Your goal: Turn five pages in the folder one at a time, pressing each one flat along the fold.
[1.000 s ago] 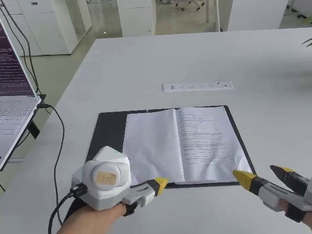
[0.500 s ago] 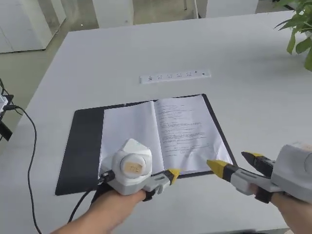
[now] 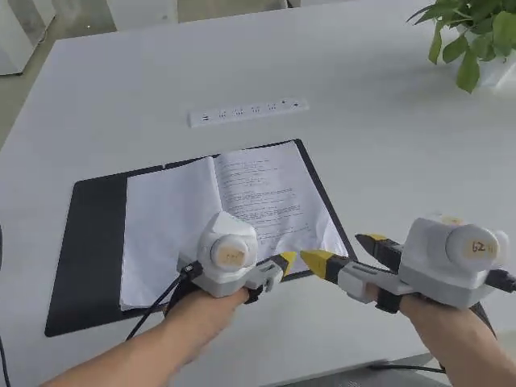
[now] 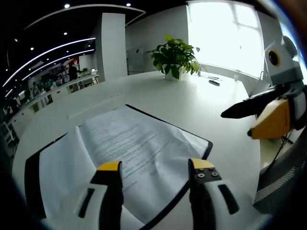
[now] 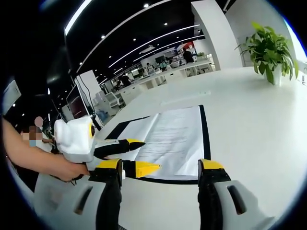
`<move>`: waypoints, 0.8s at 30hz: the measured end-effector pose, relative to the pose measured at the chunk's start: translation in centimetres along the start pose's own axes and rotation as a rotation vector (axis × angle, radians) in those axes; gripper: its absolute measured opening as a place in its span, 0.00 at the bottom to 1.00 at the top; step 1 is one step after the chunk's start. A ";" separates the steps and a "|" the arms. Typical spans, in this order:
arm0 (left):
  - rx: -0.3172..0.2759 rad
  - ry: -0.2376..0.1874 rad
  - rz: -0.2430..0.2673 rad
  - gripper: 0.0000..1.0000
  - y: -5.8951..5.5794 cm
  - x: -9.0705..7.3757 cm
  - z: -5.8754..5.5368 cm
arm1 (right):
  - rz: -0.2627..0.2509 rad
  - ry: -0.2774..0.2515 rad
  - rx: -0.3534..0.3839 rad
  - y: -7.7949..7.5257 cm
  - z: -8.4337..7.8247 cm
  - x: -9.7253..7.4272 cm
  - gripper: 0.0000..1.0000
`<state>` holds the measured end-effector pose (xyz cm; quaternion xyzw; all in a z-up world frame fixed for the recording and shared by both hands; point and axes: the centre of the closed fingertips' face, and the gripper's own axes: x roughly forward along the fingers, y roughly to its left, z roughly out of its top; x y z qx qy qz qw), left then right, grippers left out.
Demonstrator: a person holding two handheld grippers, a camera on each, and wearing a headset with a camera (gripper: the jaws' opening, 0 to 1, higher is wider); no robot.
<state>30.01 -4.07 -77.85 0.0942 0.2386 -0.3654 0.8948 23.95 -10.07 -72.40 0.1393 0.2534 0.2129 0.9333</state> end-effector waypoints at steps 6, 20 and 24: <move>-0.006 0.023 0.000 0.51 -0.5 1.9 -1.0 | 0.001 0.015 0.018 -0.5 -0.6 0.5 0.62; 0.007 0.017 0.035 0.48 -0.8 2.8 -1.9 | 0.002 0.009 0.059 -1.4 -1.1 0.9 0.61; 0.010 0.013 0.025 0.46 -0.8 2.8 -1.9 | 0.001 0.007 0.062 -1.6 -1.1 1.1 0.61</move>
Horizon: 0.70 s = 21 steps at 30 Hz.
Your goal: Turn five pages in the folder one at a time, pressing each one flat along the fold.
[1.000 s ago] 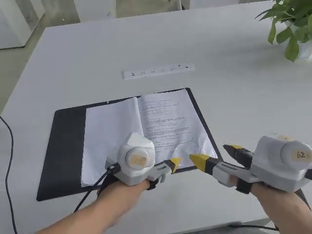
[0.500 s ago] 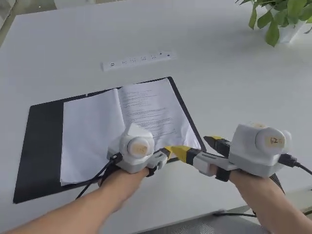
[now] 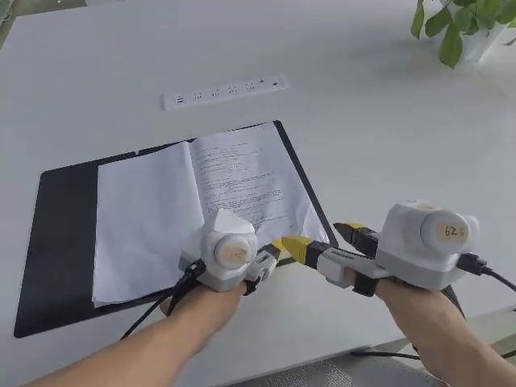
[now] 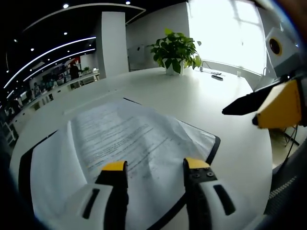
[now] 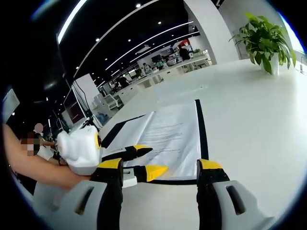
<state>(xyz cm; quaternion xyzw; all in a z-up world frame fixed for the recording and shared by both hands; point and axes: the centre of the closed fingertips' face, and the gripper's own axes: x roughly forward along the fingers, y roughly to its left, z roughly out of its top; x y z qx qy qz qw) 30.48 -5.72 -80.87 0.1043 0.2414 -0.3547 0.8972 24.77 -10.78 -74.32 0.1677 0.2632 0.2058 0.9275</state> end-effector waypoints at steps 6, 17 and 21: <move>0.000 -0.007 -0.010 0.41 -0.2 0.1 0.0 | -0.003 0.002 0.012 -0.4 -0.2 0.2 0.61; -0.006 -0.024 -0.018 0.33 -0.7 0.1 0.1 | 0.000 0.019 0.025 -0.5 -0.9 0.5 0.60; -0.010 -0.026 -0.013 0.30 -0.6 0.1 0.1 | 0.000 0.024 0.023 -0.6 -1.0 0.7 0.60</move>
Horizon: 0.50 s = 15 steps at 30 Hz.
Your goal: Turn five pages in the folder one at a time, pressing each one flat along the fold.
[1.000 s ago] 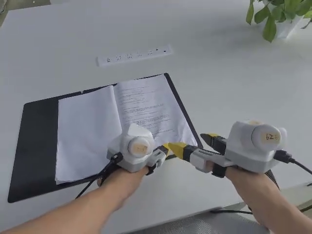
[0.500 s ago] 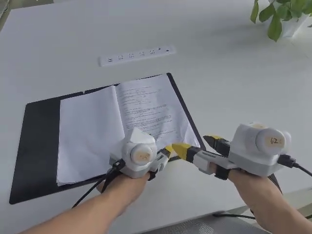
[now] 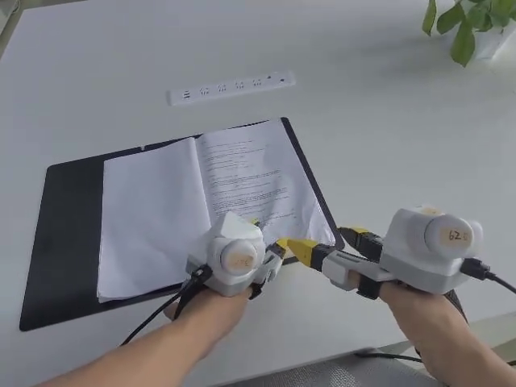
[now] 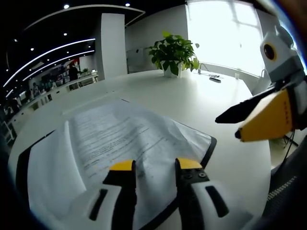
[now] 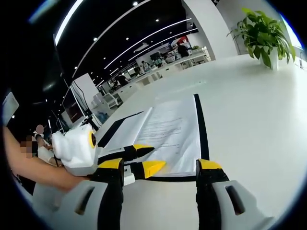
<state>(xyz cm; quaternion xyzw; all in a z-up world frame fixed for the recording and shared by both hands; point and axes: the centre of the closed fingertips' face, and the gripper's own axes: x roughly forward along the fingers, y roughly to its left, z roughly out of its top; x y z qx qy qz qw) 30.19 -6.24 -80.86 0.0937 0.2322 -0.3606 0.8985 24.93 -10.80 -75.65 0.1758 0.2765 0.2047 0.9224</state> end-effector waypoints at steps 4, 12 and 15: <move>0.079 0.012 0.028 0.06 1.6 0.0 0.1 | 0.000 0.000 0.003 0.0 0.1 0.0 0.60; 0.067 0.026 0.044 0.03 1.5 0.0 -0.1 | 0.004 0.000 0.002 0.1 0.1 0.4 0.59; 0.053 0.027 0.041 0.03 1.7 -0.1 -0.1 | 0.004 0.004 0.001 -0.1 0.1 0.7 0.57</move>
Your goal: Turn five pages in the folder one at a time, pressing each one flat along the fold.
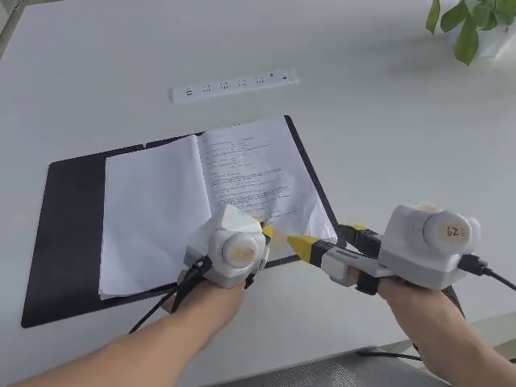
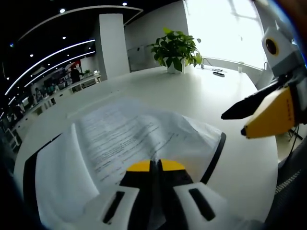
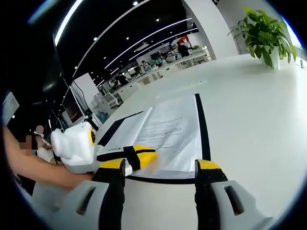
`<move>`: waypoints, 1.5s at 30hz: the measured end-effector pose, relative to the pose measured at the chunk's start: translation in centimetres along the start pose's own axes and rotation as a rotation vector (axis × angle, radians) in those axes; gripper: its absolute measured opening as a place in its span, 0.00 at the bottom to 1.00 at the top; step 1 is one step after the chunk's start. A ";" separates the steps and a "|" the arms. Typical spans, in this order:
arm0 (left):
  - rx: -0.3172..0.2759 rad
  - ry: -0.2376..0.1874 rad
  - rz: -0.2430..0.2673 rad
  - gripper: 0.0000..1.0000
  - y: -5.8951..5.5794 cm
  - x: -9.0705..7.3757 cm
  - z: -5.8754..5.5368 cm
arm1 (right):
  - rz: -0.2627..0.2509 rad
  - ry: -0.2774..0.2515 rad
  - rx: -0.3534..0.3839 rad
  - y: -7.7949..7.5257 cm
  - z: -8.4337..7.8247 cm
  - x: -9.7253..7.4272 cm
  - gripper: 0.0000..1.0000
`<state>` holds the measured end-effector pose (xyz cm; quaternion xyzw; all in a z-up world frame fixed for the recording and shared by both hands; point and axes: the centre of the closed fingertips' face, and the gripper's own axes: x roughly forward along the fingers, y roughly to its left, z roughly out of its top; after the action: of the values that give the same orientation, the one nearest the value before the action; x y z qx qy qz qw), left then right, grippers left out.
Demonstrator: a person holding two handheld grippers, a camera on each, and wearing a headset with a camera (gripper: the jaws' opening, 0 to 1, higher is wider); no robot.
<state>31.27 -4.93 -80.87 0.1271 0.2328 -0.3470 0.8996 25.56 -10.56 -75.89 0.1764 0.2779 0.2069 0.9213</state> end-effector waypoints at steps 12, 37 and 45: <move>-0.045 0.003 0.001 0.02 -0.1 0.2 -0.2 | -0.011 0.013 0.094 -1.7 -0.3 1.3 0.49; -0.047 -0.005 0.001 0.02 -0.1 0.2 0.0 | -0.042 0.001 0.308 -3.6 -0.8 1.8 0.19; -0.049 -0.005 0.001 0.02 -0.1 0.2 0.0 | -0.050 -0.006 0.355 -4.3 -1.1 1.5 0.06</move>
<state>31.32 -5.13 -80.97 0.1043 0.2387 -0.3413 0.9031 27.29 -13.30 -79.30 0.3301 0.3115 0.1309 0.8814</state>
